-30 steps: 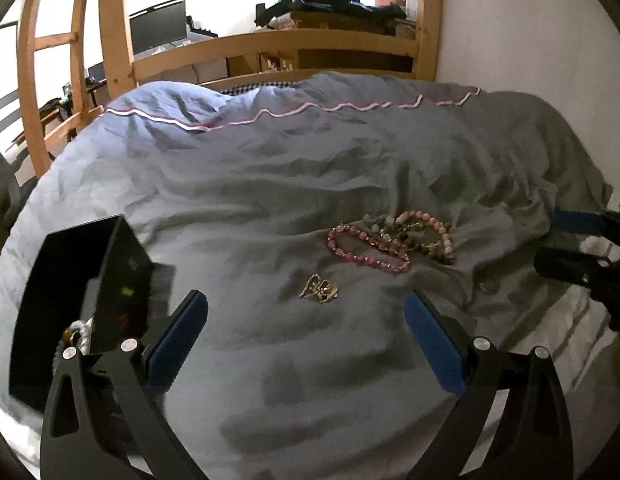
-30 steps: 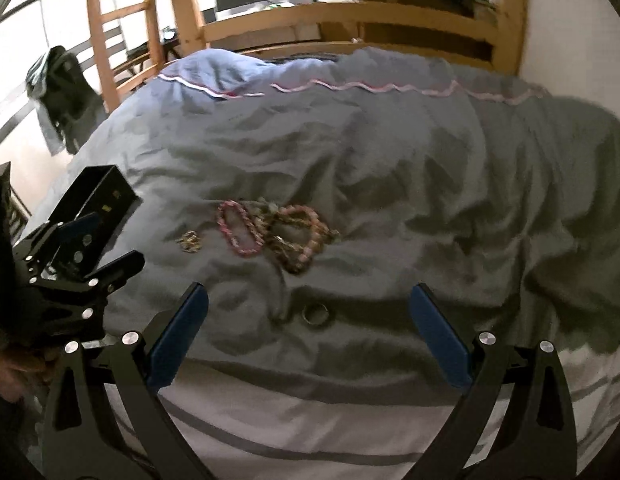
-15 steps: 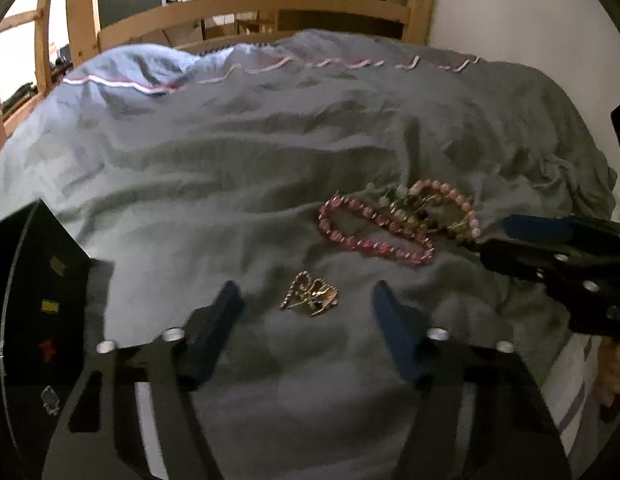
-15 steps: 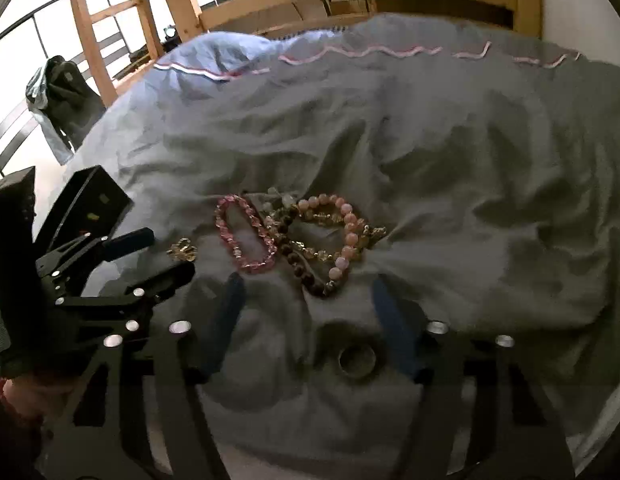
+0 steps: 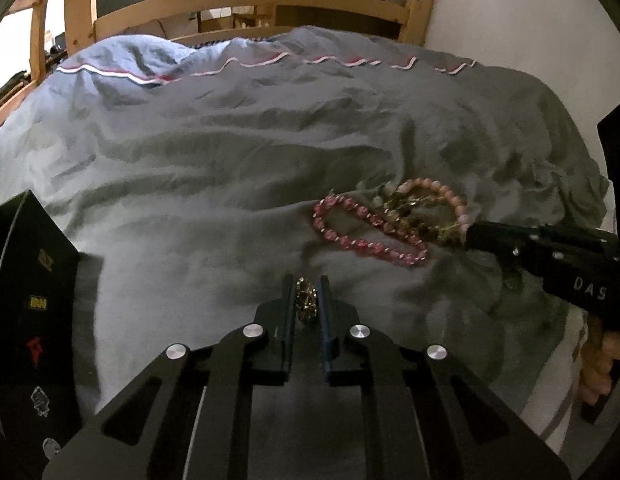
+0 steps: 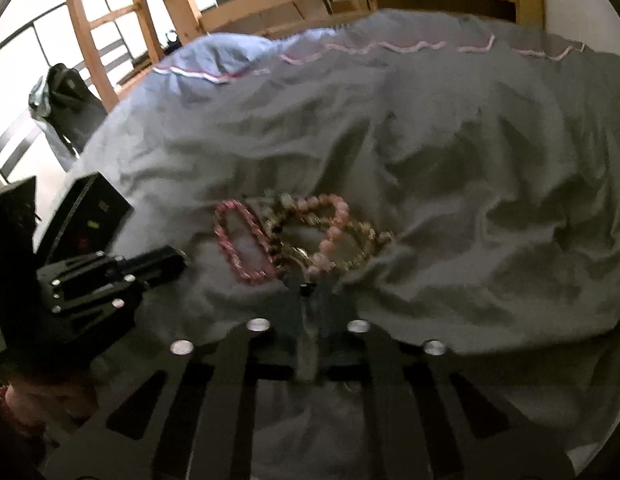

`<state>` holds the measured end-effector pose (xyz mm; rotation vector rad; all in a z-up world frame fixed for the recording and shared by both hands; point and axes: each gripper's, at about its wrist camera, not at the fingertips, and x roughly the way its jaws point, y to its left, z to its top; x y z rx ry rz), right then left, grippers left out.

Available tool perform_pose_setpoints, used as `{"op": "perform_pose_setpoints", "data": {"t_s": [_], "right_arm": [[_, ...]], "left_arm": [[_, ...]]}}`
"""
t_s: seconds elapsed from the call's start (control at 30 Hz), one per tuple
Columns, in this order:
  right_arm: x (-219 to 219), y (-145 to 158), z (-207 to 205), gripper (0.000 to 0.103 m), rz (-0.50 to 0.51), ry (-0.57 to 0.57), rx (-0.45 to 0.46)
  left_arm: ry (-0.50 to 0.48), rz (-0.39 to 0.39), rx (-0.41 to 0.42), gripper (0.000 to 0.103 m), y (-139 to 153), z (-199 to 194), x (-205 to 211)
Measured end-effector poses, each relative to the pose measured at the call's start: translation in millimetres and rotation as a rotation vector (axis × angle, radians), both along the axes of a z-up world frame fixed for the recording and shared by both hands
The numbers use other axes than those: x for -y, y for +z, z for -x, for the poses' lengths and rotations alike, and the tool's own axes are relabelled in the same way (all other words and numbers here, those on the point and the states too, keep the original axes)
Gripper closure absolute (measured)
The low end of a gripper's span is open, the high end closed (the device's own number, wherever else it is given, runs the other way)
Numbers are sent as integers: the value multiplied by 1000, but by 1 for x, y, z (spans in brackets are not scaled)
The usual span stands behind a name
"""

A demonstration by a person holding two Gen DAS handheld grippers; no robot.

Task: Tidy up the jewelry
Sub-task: 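Grasp the gold charm with the left tool while the right tool moves toward the bead bracelets, then grasp and lift a pink-and-dark bead bracelet with the right tool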

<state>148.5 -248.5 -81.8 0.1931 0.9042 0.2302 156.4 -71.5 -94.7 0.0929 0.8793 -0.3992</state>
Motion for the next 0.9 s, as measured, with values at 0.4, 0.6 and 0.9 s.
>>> {"op": "perform_pose_setpoints", "data": {"t_s": [0.4,0.6,0.9], "right_arm": [[13,-18,-14,94,-27,-85,-101],[8,-13,-14,42,-80,-70,-59],[2,-17,-19,67,-79,-39,-61]], "left_arm": [[14,-6,-5,93,0,-3,-1],[13,-9,-13,93,-2,-4,-1],[9,-12,-17,93,-4,-4,0]]}}
